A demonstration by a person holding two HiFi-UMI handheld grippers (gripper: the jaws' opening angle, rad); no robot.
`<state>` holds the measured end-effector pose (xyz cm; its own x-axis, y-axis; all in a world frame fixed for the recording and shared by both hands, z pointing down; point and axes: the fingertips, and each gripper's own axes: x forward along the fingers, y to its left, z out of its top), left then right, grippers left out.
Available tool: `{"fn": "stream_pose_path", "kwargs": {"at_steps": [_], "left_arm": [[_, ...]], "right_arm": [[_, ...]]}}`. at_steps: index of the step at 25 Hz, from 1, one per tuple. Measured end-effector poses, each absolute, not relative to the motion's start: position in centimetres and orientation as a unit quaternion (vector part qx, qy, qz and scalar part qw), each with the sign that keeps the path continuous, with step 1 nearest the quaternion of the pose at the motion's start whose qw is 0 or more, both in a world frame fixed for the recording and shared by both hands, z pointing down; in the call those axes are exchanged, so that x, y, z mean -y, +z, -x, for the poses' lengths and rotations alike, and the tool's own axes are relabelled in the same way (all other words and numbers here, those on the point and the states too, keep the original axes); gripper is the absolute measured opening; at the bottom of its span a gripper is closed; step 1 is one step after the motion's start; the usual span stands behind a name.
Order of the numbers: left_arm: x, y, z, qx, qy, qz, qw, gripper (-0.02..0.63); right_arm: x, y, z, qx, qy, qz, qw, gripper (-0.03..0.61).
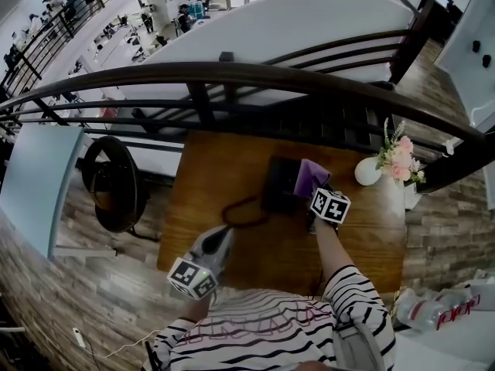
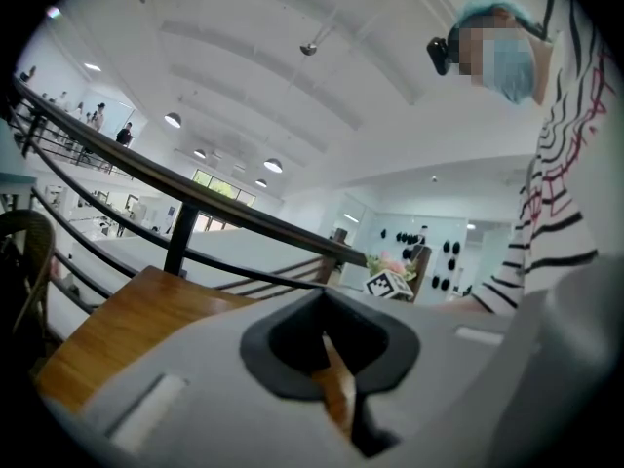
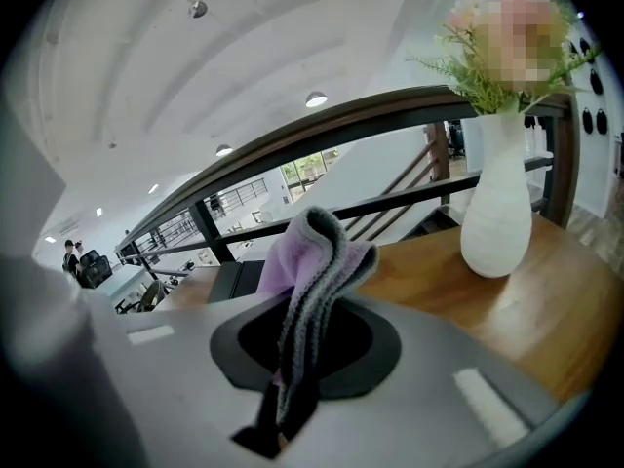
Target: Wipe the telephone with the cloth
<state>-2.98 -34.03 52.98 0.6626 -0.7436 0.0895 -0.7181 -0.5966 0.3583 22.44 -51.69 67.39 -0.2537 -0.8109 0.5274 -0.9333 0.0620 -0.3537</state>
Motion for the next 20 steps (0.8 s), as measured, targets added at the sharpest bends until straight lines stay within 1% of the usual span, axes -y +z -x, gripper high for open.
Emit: {"fn": "stream_pose_path", "kwargs": {"at_steps": [5,12,16,20], "left_arm": [[33.5,52.7,3.4,0.412,-0.039,-0.892,0.183,0.003],[32.6,52.4,5.0,0.427,-0.045,-0.884,0.186,0.003],[32.4,52.2,6.0,0.435,-0.045,-0.881,0.182,0.003],[32.0,52.2,6.8,0.445,-0.045,-0.876,0.183,0.003]], "right_arm": [[50.7,66.1,-20.9,0.735,0.325,-0.591,0.067,0.035],[48.8,64.1,-12.6,0.786,0.333,-0.52,0.034,0.035],[48.5,64.7,-7.7,0.804,0.346,-0.483,0.038,0.035],[48.7,66.6,-5.8,0.801,0.357,-0.477,0.057,0.035]]}}
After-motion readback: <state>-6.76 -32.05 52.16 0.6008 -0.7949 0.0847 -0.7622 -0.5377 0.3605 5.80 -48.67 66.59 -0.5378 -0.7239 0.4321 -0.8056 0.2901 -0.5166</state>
